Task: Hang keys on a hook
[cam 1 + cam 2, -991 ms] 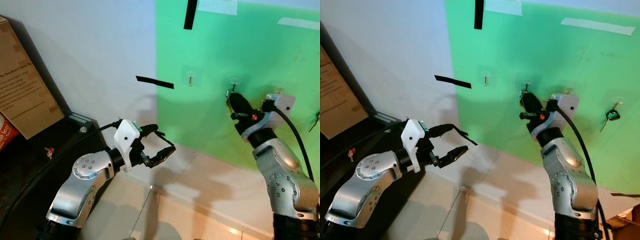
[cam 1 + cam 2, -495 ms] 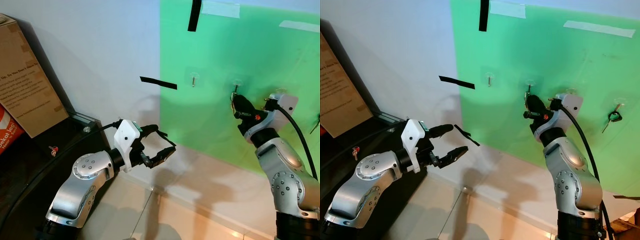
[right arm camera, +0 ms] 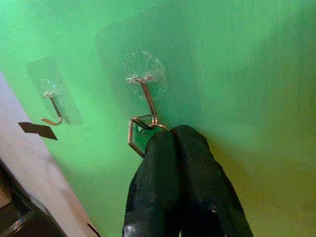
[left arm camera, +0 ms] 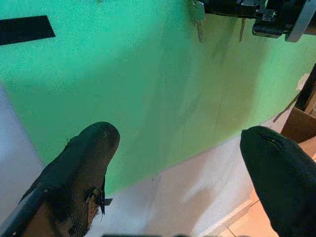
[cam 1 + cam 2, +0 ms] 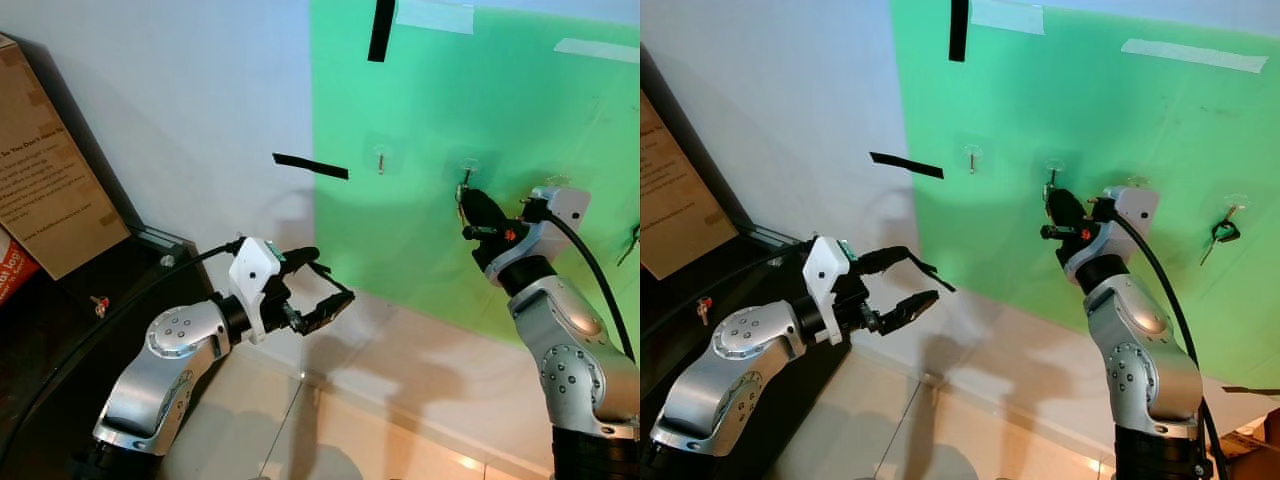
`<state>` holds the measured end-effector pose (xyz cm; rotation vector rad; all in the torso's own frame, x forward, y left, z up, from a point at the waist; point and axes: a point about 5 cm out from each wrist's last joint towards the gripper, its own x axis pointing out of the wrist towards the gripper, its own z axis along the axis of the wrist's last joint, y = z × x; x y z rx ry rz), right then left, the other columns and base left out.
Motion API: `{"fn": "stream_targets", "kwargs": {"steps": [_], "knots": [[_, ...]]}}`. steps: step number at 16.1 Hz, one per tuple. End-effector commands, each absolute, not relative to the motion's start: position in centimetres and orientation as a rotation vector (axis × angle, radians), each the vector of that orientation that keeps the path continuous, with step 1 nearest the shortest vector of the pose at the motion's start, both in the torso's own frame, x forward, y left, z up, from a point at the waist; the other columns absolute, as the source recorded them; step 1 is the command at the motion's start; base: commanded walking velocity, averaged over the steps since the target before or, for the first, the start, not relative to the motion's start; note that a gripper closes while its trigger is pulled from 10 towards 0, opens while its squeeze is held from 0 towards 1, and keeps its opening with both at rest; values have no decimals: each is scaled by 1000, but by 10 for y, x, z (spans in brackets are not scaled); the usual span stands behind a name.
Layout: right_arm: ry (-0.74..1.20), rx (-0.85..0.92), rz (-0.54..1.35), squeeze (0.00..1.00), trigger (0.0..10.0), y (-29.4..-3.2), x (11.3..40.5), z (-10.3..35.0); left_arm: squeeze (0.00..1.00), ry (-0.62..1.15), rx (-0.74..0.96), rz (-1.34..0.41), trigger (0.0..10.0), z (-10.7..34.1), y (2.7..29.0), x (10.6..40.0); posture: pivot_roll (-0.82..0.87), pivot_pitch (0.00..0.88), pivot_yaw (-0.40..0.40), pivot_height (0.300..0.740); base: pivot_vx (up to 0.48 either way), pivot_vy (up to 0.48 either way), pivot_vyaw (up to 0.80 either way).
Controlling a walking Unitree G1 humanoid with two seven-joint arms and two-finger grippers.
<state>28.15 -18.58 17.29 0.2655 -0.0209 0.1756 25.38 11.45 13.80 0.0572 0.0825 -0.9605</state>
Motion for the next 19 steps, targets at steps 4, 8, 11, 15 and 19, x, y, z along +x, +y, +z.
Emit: {"fn": "stream_targets", "kwargs": {"steps": [4,8,11,15,19], "knots": [[56,266,121,1000,10000,-193,281,157,0,57,67,-981,10000,146,112,256,-69,0,70,740,0,0,0],[43,245,99,1000,10000,-196,280,157,0,60,70,-983,10000,146,112,257,-71,0,72,740,0,0,0],[-5,237,105,1000,10000,-200,274,156,0,61,71,-980,10000,145,112,257,-71,0,72,740,0,0,0],[4,224,114,1000,10000,-199,269,152,0,64,74,-979,10000,144,112,257,-75,0,74,740,0,0,0],[-28,186,156,1000,10000,-196,260,147,0,74,81,-927,10000,140,115,258,-72,0,71,740,0,0,0]]}}
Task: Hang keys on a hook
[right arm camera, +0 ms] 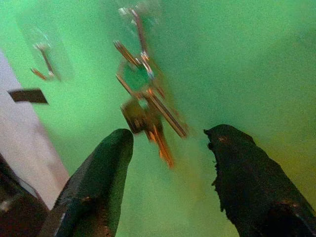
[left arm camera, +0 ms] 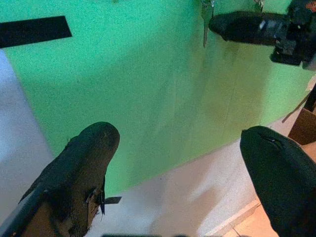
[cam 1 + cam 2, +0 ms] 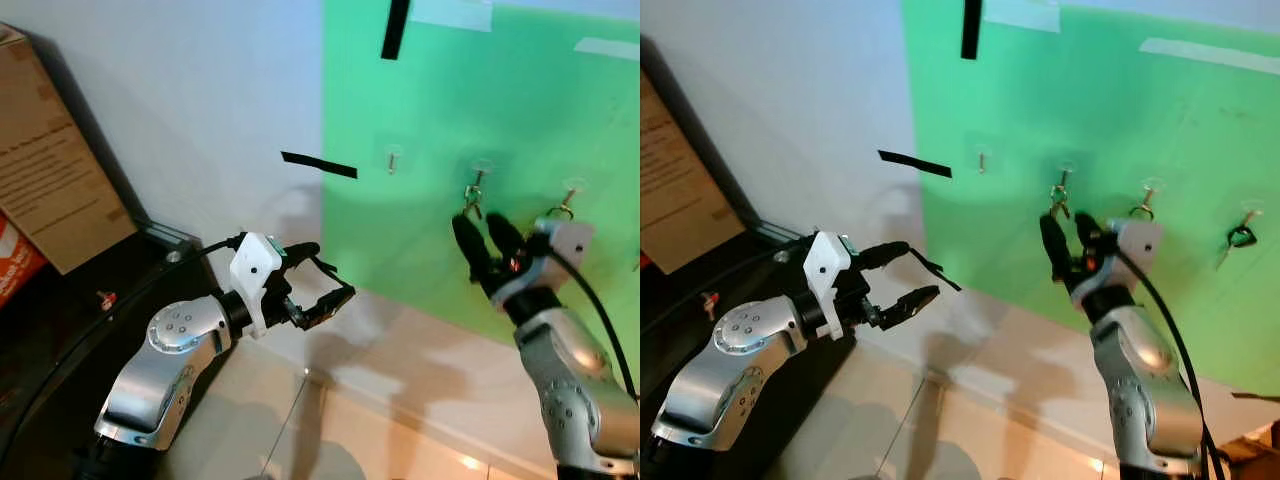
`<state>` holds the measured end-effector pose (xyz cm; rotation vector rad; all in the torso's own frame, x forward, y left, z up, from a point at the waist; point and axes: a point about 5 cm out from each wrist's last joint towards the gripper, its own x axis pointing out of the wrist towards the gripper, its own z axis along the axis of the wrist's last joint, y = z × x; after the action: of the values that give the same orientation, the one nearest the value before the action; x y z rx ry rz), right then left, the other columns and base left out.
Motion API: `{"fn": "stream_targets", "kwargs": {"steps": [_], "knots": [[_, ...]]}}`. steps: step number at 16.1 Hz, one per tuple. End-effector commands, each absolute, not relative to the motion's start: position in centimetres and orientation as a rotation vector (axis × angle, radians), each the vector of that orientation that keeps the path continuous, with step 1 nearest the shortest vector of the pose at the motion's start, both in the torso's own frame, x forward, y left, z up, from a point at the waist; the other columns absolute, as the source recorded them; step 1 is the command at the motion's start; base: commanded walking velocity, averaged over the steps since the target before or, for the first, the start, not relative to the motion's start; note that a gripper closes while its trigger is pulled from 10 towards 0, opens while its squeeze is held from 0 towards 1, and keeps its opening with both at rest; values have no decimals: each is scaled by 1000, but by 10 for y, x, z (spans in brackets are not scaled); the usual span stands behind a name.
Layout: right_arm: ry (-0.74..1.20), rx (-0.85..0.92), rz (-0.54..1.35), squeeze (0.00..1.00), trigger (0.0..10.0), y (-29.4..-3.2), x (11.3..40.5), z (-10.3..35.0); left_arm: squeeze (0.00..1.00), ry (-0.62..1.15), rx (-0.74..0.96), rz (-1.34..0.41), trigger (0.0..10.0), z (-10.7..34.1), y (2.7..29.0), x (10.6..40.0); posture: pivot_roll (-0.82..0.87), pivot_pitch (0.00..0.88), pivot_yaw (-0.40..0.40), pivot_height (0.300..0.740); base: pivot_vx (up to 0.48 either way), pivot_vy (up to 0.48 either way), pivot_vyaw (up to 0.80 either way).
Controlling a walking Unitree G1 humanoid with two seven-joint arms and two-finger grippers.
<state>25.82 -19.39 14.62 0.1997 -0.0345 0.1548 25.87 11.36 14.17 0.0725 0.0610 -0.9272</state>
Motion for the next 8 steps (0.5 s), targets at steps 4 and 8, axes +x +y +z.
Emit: {"fn": "stream_targets", "kwargs": {"steps": [4,8], "knots": [[44,193,156,1000,10000,-178,256,130,0,66,70,-706,10000,130,128,263,-73,0,75,740,0,0,0],[149,153,240,1000,10000,-165,254,117,0,85,92,-587,10000,116,136,260,-62,0,62,740,0,0,0]]}}
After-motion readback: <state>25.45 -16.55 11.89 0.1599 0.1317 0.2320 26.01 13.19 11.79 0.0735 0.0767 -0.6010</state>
